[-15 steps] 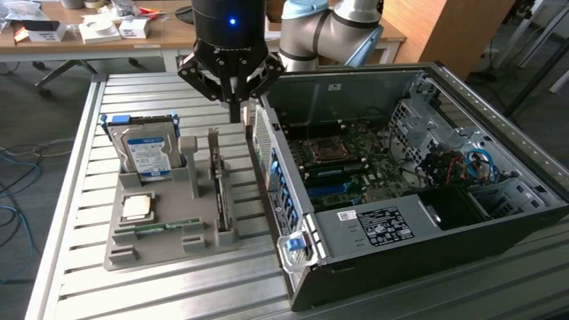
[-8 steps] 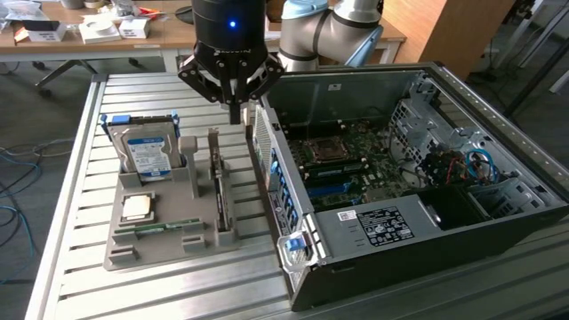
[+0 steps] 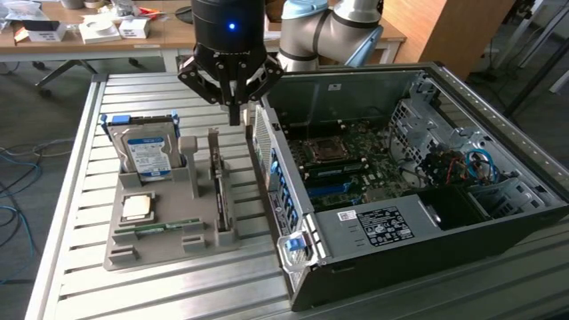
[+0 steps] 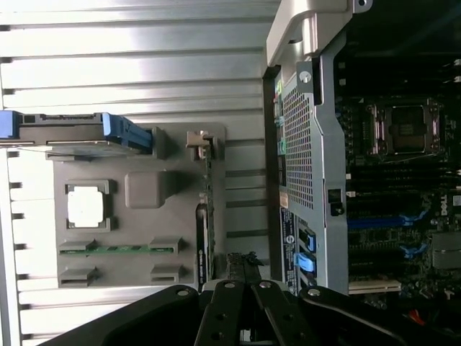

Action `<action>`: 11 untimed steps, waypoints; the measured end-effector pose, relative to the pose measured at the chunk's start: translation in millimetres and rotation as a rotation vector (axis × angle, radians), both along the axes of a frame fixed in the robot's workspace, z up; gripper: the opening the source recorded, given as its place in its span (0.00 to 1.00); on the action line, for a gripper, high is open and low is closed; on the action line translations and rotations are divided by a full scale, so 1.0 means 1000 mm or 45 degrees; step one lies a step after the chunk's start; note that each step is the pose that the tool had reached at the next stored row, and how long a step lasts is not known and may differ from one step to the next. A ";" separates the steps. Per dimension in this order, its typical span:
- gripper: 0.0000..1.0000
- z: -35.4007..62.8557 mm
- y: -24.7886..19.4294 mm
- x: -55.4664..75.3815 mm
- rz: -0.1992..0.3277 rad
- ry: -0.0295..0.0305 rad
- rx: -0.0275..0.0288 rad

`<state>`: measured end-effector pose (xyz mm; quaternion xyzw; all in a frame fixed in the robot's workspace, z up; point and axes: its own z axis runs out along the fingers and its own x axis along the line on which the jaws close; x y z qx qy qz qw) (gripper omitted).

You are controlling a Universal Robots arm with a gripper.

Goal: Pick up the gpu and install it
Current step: 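Reach for the gpu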

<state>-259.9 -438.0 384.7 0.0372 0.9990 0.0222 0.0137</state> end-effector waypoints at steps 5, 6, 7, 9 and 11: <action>0.11 -0.0025 0.0000 -0.009 0.000 0.0001 0.0000; 0.11 -0.0030 0.0000 -0.012 0.000 0.0002 0.0000; 0.11 -0.0035 0.0000 -0.014 0.000 0.0002 -0.0001; 0.11 -0.0046 0.0000 -0.019 0.000 0.0001 0.0000; 0.11 -0.0057 0.0000 -0.024 0.000 0.0002 0.0000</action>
